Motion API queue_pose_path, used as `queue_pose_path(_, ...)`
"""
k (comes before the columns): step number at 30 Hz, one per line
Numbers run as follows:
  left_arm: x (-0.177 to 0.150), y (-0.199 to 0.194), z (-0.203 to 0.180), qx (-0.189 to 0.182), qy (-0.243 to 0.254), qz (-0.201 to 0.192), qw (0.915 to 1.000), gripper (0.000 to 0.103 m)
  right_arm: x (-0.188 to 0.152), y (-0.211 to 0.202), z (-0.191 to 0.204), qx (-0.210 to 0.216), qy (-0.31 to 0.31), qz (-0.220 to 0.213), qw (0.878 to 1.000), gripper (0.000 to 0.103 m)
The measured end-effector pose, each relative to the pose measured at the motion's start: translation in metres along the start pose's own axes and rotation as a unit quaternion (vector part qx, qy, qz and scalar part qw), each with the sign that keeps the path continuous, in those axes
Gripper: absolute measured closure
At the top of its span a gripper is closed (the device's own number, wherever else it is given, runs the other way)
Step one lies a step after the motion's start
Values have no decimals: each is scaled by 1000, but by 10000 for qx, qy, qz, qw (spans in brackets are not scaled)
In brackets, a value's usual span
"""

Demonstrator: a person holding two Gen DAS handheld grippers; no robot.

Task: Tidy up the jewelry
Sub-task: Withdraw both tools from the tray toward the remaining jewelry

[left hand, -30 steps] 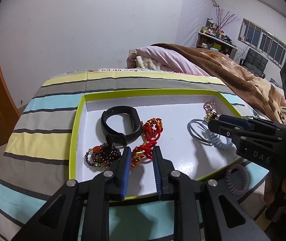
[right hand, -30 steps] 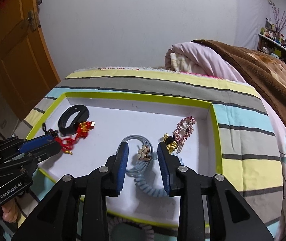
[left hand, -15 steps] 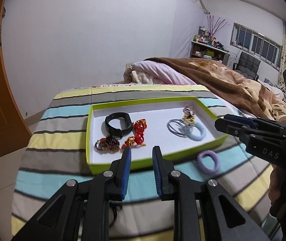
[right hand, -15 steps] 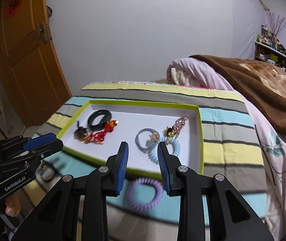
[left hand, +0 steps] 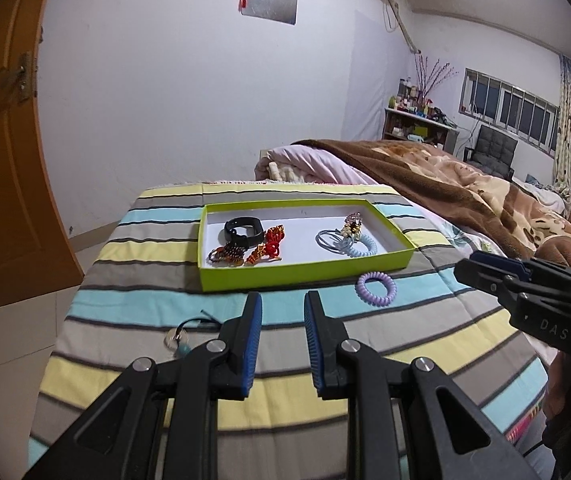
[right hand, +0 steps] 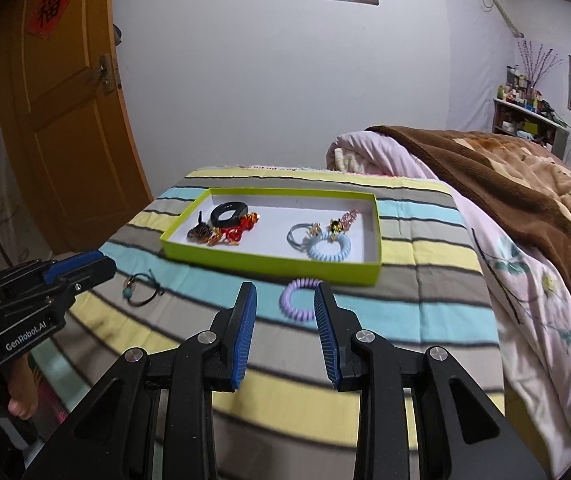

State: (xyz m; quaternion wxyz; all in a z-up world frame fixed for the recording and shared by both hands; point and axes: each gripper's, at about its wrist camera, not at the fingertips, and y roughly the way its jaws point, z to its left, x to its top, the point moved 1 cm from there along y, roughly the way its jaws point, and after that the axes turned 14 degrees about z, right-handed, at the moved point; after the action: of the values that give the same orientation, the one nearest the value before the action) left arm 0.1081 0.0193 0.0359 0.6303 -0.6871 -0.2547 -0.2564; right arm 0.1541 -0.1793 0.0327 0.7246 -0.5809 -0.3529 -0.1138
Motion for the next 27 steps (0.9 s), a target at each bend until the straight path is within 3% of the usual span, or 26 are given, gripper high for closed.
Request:
queue_pose_path(16, -45, -35, 3, 113, -182, -129, 9997, 80, -60, -29, 9, 44, 215, 142, 9997, 72)
queue_pose_path(27, -58, -35, 11, 192, -314, -24, 9993, 80, -70, -31, 4, 80, 387, 226, 9990, 72)
